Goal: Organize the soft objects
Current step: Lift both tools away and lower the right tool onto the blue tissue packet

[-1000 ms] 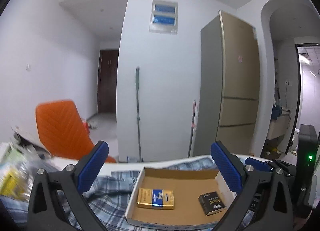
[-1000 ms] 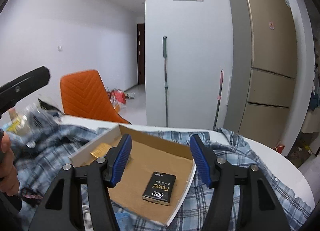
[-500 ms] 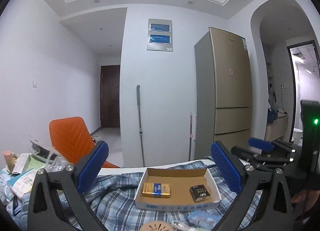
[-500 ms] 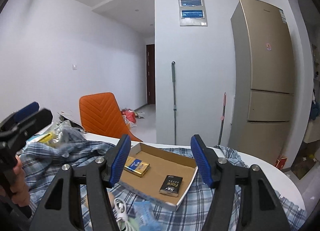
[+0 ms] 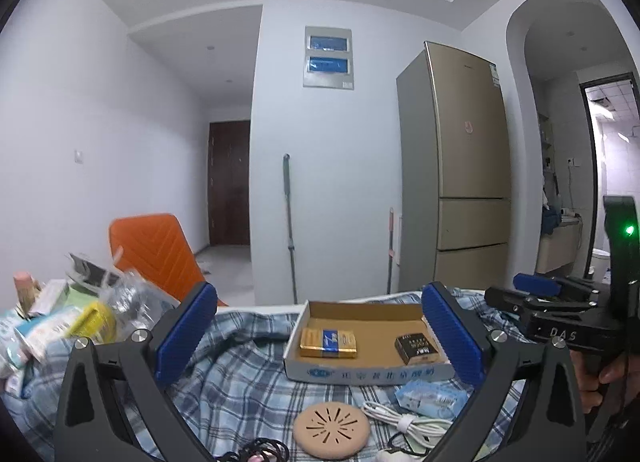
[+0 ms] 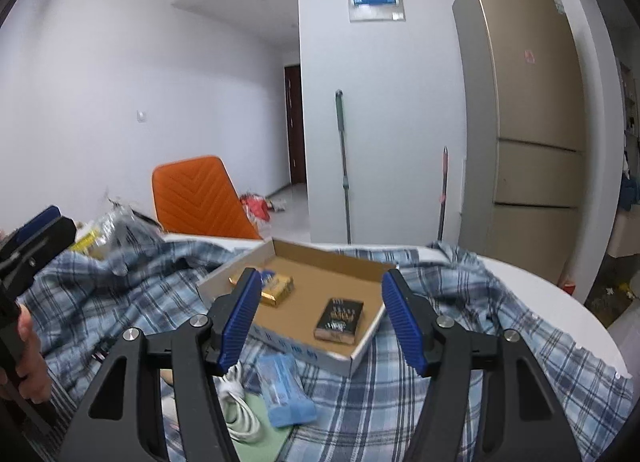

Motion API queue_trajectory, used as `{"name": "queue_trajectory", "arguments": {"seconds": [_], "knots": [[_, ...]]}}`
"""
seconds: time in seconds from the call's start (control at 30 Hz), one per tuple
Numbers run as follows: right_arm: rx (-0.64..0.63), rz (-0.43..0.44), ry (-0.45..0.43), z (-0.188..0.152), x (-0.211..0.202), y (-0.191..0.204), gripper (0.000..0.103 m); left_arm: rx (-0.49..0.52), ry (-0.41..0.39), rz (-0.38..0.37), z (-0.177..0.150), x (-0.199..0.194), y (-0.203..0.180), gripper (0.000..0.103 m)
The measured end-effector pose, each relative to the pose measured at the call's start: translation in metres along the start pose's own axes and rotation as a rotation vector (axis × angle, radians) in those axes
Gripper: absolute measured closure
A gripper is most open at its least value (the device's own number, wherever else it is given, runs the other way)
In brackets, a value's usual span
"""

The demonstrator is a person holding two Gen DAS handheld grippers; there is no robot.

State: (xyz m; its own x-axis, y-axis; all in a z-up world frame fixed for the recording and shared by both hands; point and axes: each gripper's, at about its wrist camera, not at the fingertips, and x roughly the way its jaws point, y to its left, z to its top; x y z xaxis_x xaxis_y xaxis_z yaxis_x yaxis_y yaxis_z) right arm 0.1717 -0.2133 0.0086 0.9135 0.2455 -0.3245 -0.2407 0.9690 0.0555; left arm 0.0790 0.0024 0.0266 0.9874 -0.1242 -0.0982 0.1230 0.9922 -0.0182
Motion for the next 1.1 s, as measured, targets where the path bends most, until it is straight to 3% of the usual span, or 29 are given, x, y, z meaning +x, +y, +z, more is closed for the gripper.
{"name": "queue_trajectory", "arguments": {"seconds": [0.2, 0.53, 0.7, 0.93, 1.1], "knots": [[0.015, 0.014, 0.051, -0.013, 0.012, -0.004, 0.041, 0.004, 0.037, -0.02, -0.025, 0.013, 0.005, 0.0], [-0.033, 0.049, 0.096, -0.022, 0.022, 0.006, 0.041, -0.04, 0.079, -0.015, -0.03, 0.024, 0.014, 0.0], [-0.056, 0.118, 0.254, -0.03, 0.045, 0.015, 0.041, -0.039, 0.094, -0.019, -0.032, 0.027, 0.013, 0.0], [-0.095, 0.13, 0.448, -0.052, 0.081, 0.023, 0.042, -0.05, 0.107, -0.017, -0.033, 0.03, 0.016, 0.0], [-0.091, 0.148, 0.508, -0.059, 0.09, 0.022, 0.043, -0.04, 0.104, -0.016, -0.033, 0.031, 0.016, 0.0]]}}
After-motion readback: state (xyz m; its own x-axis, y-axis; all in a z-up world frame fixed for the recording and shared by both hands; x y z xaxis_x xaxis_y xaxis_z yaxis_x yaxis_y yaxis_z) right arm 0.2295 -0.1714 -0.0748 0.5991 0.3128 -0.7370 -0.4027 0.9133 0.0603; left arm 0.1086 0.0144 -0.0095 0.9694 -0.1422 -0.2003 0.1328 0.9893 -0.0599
